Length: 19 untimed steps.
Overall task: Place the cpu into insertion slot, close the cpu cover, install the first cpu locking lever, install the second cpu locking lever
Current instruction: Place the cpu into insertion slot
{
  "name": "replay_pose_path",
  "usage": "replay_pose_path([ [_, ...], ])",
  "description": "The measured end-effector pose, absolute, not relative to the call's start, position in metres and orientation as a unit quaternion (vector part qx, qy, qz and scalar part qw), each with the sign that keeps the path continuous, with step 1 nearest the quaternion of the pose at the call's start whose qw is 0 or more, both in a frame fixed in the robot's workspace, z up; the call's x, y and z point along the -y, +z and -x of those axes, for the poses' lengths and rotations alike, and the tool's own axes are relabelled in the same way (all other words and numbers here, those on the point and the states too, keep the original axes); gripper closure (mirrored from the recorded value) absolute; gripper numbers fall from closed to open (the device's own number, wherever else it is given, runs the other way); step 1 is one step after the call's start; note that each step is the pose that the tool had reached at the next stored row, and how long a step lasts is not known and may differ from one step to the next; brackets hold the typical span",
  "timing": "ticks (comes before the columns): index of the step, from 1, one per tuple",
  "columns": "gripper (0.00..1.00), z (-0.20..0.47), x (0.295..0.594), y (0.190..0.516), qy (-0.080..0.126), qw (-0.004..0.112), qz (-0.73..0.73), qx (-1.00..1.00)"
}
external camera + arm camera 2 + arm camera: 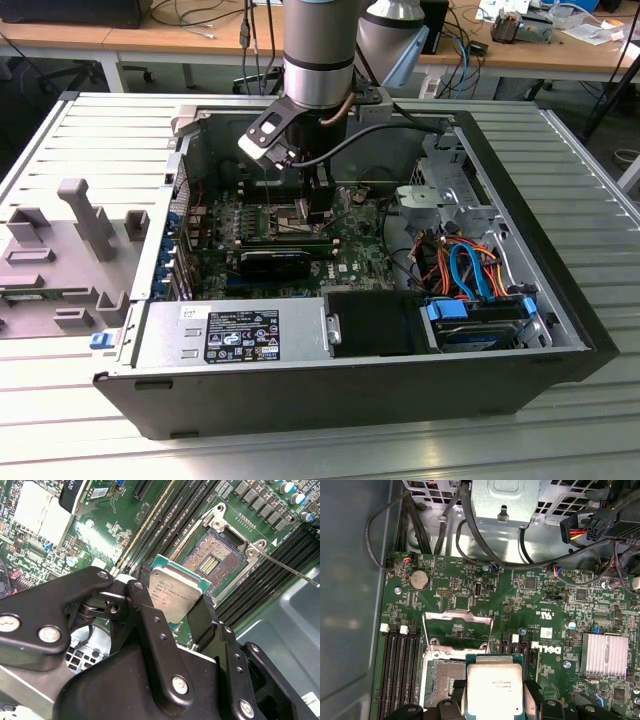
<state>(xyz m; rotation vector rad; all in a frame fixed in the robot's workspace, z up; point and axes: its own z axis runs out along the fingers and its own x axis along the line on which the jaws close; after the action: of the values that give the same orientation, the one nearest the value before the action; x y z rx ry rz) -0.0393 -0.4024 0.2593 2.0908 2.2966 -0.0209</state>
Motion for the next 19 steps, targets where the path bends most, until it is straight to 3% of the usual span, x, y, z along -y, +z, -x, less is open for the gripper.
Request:
replay_pose_path([
  [19, 0.46, 0.0393, 0.4024, 0.2593, -0.007, 0.018, -0.679, -0.734],
])
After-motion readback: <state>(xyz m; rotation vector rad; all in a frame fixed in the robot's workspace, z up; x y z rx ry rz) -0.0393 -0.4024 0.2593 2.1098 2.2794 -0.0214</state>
